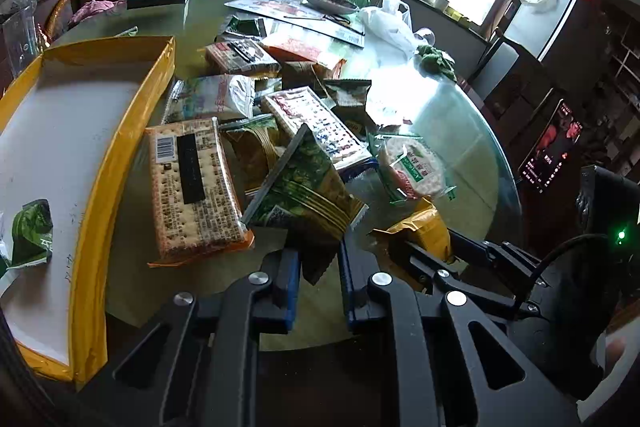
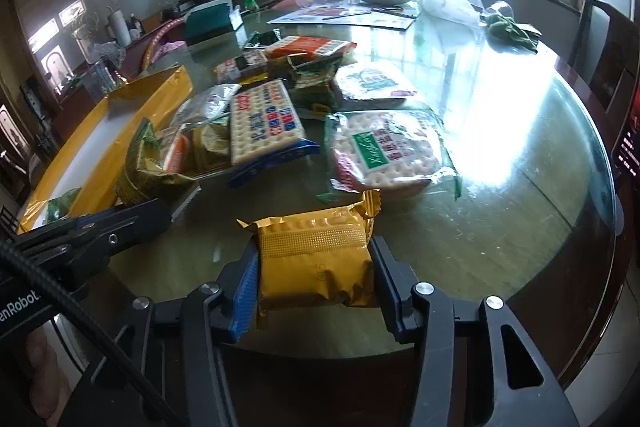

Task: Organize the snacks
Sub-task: 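Grasp the yellow-gold biscuit pack with the right gripper while the left grasps a green snack bag, then carry both packs over the yellow tray and release them inside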

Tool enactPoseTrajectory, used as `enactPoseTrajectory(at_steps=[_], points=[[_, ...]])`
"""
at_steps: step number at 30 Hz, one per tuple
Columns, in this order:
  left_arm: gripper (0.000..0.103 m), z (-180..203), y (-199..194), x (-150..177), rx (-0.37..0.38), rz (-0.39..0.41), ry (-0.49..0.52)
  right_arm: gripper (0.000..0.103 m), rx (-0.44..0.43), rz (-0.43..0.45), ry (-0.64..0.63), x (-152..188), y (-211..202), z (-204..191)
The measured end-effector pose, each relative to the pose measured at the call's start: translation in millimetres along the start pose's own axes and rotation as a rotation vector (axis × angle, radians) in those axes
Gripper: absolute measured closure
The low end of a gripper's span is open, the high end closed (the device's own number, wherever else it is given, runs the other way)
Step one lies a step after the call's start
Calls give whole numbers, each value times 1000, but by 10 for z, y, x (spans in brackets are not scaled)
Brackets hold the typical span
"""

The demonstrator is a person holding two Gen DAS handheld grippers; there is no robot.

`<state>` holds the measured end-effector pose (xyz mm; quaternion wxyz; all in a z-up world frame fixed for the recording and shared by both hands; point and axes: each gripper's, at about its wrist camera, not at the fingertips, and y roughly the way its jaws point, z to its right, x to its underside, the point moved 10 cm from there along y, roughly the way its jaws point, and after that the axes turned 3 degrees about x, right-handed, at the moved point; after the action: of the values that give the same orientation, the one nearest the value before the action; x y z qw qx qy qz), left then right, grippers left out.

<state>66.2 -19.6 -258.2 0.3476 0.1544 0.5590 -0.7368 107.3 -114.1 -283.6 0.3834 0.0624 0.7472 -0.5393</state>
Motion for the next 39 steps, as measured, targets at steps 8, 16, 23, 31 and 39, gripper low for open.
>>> enactPoseTrajectory(at_steps=[8, 16, 23, 31, 39], points=[[84, -75, -197, -60, 30, 35, -48, 52, -64, 53, -21, -119, -179, -198], [84, -228, -447, -145, 46, 77, -104, 52, -159, 91, -25, -175, -311, -470], [84, -588, -797, -273, 3, 152, -171, 52, -253, 98, -51, -304, -329, -848], [84, -1105, -1096, -344, -70, 216, -260, 52, -364, 72, -110, -440, -212, -1454], [84, -1563, -1312, -445, -139, 272, -322, 52, -426, 54, -151, -561, -140, -1866]])
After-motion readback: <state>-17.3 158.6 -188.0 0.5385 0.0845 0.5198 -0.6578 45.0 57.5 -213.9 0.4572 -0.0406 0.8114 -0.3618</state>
